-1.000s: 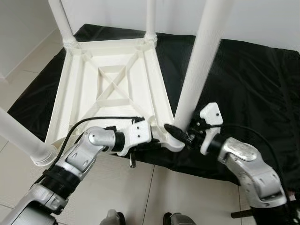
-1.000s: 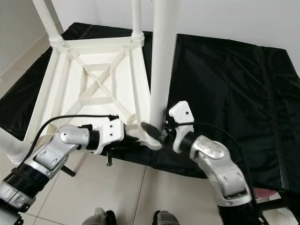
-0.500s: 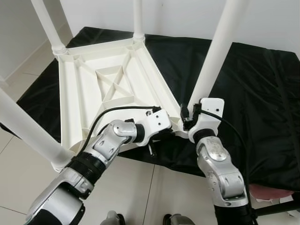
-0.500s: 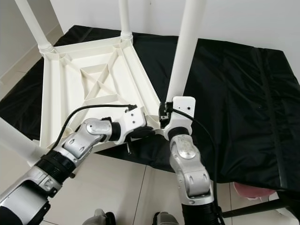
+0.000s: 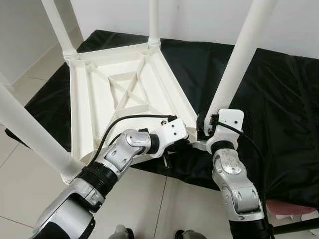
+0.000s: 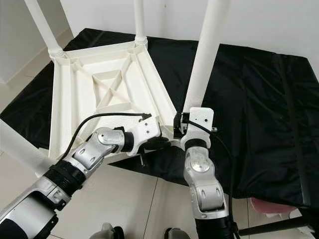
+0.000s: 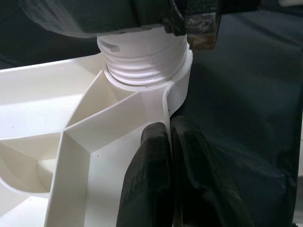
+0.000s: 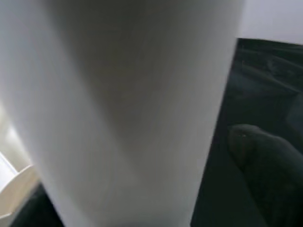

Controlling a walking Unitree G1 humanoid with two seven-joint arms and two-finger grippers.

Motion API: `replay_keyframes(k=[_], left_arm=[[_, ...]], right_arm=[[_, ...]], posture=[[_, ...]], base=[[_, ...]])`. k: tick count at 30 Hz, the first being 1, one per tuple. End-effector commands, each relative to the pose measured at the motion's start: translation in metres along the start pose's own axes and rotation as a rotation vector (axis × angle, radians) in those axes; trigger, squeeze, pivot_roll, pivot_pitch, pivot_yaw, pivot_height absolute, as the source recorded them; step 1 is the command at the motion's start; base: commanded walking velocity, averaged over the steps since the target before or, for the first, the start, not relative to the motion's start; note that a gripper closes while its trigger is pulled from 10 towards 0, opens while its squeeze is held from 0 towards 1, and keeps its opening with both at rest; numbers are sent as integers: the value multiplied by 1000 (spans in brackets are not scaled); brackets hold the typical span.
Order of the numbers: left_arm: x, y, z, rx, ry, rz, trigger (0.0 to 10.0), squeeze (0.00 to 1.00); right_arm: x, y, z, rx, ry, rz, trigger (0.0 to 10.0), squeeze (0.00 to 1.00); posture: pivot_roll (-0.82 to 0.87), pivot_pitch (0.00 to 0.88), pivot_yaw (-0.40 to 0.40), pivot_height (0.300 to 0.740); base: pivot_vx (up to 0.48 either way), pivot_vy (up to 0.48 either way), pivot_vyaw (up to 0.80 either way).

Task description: Building children table

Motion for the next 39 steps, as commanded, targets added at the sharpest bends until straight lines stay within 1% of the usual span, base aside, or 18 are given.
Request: replay_keyframes(k=[1,2,3,5,6,8,9,12,14,17,23,24,27,31,35,37,38,39], left_arm=[[10,39,-12,-288,61,95,0,0],[10,39,-12,-288,61,95,0,0],[5,42,-18,-300,42,104,0,0],[5,42,-18,-300,42,104,0,0],[3,43,-20,-303,38,106,0,0],[-2,47,-28,-321,20,119,0,0],[-2,47,-28,-321,20,119,0,0],[-7,52,-39,-338,2,128,0,0],[-9,54,-43,-342,-3,130,0,0],[-15,62,-56,-356,-22,130,0,0],[-17,65,-62,-353,-33,128,0,0],[-18,66,-63,-355,-34,126,0,0],[-18,66,-65,-359,-36,124,0,0],[-18,63,-64,-339,-34,120,0,0],[-13,55,-57,-305,-18,117,0,0],[-13,55,-57,-305,-18,117,0,0],[-12,53,-56,-300,-15,117,0,0],[-9,50,-51,-289,-3,116,0,0]], right_arm=[[13,9,7,152,49,-52,10000,0],[13,9,7,152,49,-52,10000,0],[29,-3,2,332,102,-48,10000,0],[29,-3,2,332,102,-48,10000,0],[30,-7,-2,389,102,-42,10000,0],[31,-25,-23,624,106,-82,10000,0],[31,-25,-23,624,106,-82,10000,0],[28,-36,-42,784,99,-111,10000,0],[27,-38,-45,807,96,-111,10000,0],[25,-40,-49,864,92,-101,10000,0],[25,-40,-50,910,88,-83,9922,0],[24,-39,-51,918,84,-74,0,0],[24,-39,-51,927,81,-65,0,0],[11,-34,-41,854,29,-43,0,0],[-24,-16,-15,596,-105,-77,0,0],[-24,-16,-15,596,-105,-77,0,0],[-28,-14,-12,561,-122,-79,0,0],[-33,-7,-6,467,-141,-92,0,0]], posture=[[-71,161,56,740],[-71,161,56,740],[-72,160,55,740],[-72,160,55,740],[-72,160,55,740],[-73,157,54,740],[-73,157,54,740],[-71,155,53,740],[-71,155,53,740],[-66,153,49,740],[-56,151,43,740],[-51,150,42,740],[-52,148,40,740],[-53,148,39,740],[-57,146,37,740],[-57,146,37,740],[-57,146,37,740],[-57,145,37,740]], base=[[0,0,0],[0,0,0],[0,0,0],[0,0,0],[0,0,0],[0,0,0],[0,0,0],[0,0,0],[0,0,0],[0,0,0],[0,0,0],[0,0,0],[0,0,0],[0,0,0],[0,0,0],[0,0,0],[0,0,0],[0,0,0]])
Point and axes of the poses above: a point about 5 cm out from each wrist's last joint towards the gripper, its own z axis pointing out of the wrist towards the gripper, its own x axis along the axis of the wrist's last joint, y = z × x, the point moved 6 cm from there along z, pointing out of the wrist towards the gripper, and after that the axes turned 4 degrees about -z, right-handed, at the moved point
